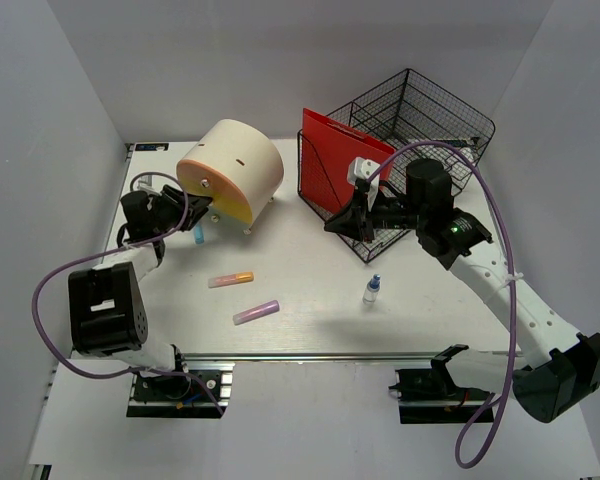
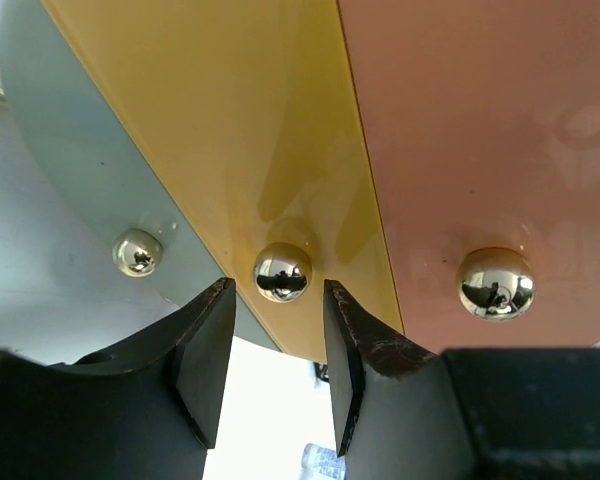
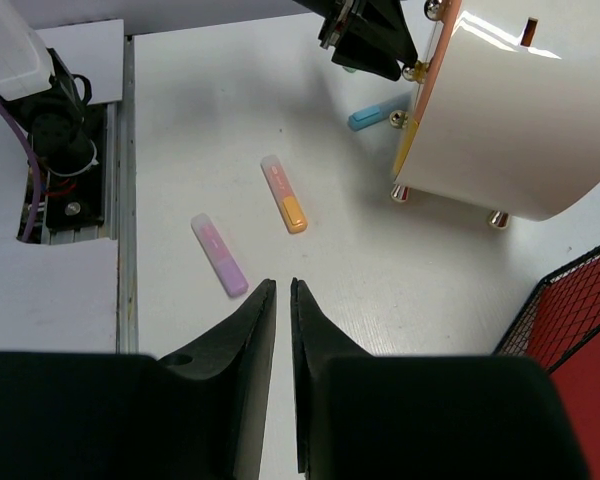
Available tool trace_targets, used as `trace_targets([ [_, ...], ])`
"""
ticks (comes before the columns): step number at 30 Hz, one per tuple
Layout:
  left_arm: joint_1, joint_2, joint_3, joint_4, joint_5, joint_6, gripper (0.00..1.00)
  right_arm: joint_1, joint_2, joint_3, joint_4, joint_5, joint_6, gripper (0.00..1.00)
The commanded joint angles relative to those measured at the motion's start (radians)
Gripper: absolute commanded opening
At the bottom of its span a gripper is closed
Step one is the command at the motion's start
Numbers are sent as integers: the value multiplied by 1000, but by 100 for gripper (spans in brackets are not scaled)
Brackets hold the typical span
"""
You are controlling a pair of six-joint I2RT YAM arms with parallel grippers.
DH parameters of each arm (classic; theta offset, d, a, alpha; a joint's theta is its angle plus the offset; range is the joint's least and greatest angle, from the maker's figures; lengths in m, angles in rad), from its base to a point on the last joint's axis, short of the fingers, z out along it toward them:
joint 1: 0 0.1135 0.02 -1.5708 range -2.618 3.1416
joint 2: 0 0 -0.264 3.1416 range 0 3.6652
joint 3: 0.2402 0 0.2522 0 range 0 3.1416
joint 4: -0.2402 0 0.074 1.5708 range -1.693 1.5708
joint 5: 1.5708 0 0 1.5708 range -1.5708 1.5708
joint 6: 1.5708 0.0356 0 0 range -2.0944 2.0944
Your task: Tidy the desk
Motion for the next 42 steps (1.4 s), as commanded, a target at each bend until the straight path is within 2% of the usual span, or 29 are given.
trace_targets([
  [1,-3,6,-22,93,35,-34,50,-9,-4,4,33,-8,-8,17],
  [13,-3,52,-34,192,41,-85,48,-7,-6,3,27,-6,-12,17],
  [21,-3,71,-35,208,41,-91,39,-10,-7,3,24,-5,-12,17],
  [27,6,60,-57,218,50,-94,27,-7,-12,0,24,-2,-14,16],
  [31,6,31,-77,203,50,-83,22,-12,-12,-4,27,3,-15,16],
  [42,52,-81,-111,67,13,-25,15,-12,-32,-27,26,23,-25,17],
])
